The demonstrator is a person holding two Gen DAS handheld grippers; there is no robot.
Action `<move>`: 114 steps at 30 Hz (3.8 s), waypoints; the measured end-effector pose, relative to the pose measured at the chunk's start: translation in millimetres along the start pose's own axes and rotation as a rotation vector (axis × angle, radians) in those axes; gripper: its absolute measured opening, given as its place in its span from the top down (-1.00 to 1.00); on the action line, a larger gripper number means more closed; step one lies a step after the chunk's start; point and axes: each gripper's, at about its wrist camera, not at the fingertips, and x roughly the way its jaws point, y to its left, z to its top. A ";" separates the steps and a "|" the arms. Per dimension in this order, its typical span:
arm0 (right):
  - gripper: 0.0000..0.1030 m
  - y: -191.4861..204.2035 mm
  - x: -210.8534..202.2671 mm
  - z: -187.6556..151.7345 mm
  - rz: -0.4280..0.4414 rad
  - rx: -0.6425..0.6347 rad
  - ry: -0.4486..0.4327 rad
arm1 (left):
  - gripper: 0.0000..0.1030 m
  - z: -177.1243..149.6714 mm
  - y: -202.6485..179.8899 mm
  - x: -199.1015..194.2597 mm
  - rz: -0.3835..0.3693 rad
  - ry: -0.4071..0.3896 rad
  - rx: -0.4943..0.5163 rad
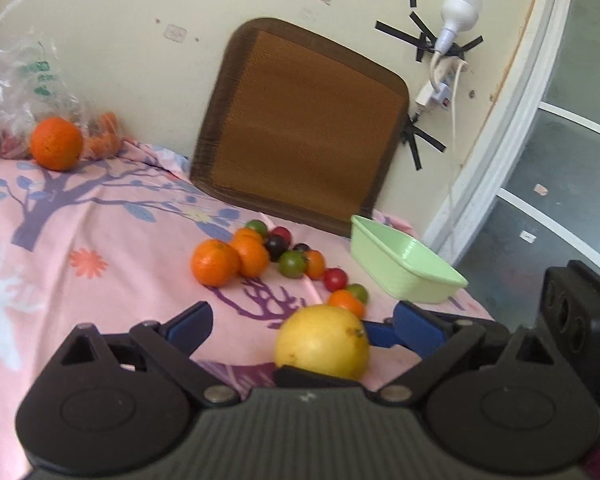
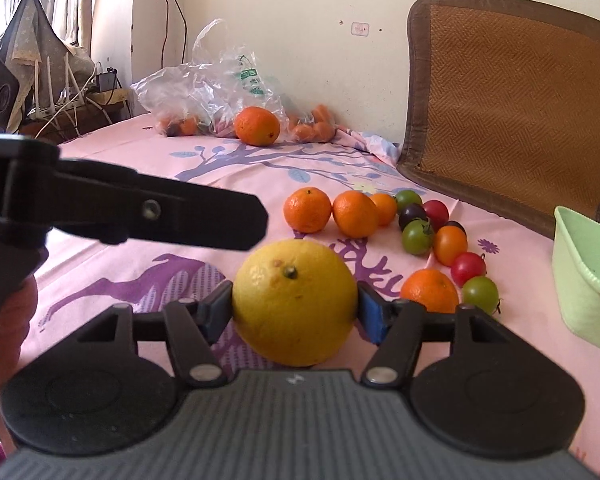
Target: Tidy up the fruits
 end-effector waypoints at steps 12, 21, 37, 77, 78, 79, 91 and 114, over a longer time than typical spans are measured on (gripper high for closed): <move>-0.28 -36.0 -37.0 3.5 -0.126 -0.002 -0.196 | -0.21 32.0 -51.2 45.1 -0.021 0.100 0.065; -0.28 -163.1 -53.4 4.3 -0.415 0.112 -0.200 | -0.26 82.4 -153.2 184.7 -0.150 0.192 0.191; -0.31 -208.9 -45.9 -23.9 -0.492 0.217 -0.191 | -0.43 67.7 -179.3 247.0 -0.112 0.253 0.209; 0.25 -67.8 0.4 -11.9 -0.093 0.213 0.013 | 0.23 34.1 8.4 68.1 0.231 0.183 0.214; 0.26 -66.4 -2.8 -13.4 -0.095 0.206 0.010 | 0.23 30.8 3.3 63.5 0.217 0.181 0.210; 0.26 -64.4 -7.1 -15.6 -0.094 0.197 0.004 | 0.23 27.5 -1.6 59.5 0.201 0.180 0.205; 0.26 -89.3 -68.2 -45.5 -0.246 0.199 -0.079 | 0.22 9.9 -64.9 87.7 0.020 0.253 0.226; 0.06 -207.0 -87.3 -48.7 -0.564 0.318 -0.249 | -0.01 64.8 -156.7 235.9 0.018 0.230 0.343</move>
